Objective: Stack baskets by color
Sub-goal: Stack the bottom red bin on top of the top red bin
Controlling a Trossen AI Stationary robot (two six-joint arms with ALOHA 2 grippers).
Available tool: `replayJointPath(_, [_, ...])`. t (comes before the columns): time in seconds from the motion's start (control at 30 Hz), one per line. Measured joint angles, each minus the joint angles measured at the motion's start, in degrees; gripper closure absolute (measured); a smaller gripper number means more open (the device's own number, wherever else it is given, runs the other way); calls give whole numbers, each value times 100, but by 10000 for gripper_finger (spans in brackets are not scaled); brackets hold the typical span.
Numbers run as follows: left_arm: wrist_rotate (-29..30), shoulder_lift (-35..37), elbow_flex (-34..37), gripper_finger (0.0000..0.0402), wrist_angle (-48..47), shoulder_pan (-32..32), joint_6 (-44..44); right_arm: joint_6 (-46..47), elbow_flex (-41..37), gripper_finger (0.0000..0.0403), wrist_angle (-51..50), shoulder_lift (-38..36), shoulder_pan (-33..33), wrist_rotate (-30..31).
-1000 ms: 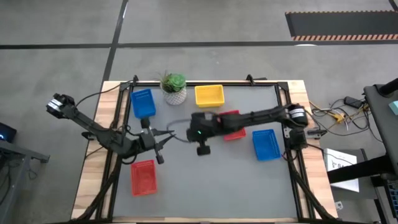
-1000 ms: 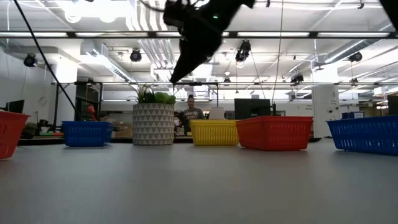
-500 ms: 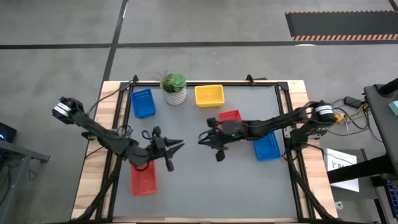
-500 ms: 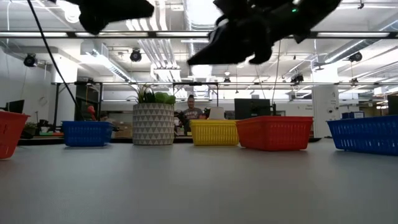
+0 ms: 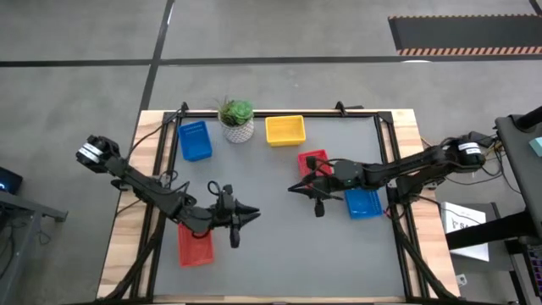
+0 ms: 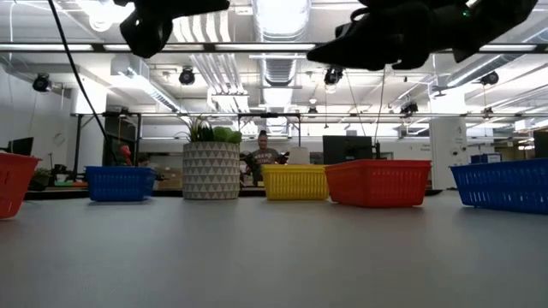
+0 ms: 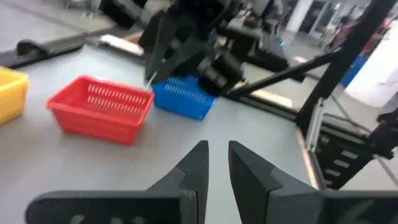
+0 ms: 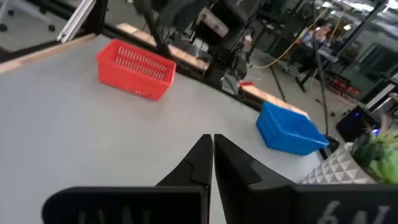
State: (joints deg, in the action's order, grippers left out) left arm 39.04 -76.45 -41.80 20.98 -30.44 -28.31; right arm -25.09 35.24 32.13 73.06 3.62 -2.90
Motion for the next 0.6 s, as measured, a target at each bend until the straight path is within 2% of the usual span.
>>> replayJointPath(0.1, [23, 49, -133, 356, -699, 45, -443, 24, -122, 394, -8, -111, 0, 58])
replayJointPath(0.2, [-104, 51, -202, 356, -1462, 59, -1340, 10, -224, 394, -34, -137, 0, 153])
replayJointPath(0.3, [-959, 69, -456, 357, -2563, 52, -2700, 20, -289, 394, 6, -139, -1, 172])
replayJointPath(0.43, [-1787, 16, -999, 369, -4366, -4, -4417, 14, -374, 394, -25, -109, 0, 478])
replayJointPath(0.6, [-3105, -302, -1724, 391, -5894, -6, -5950, 10, -443, 394, -54, -105, -2, 782])
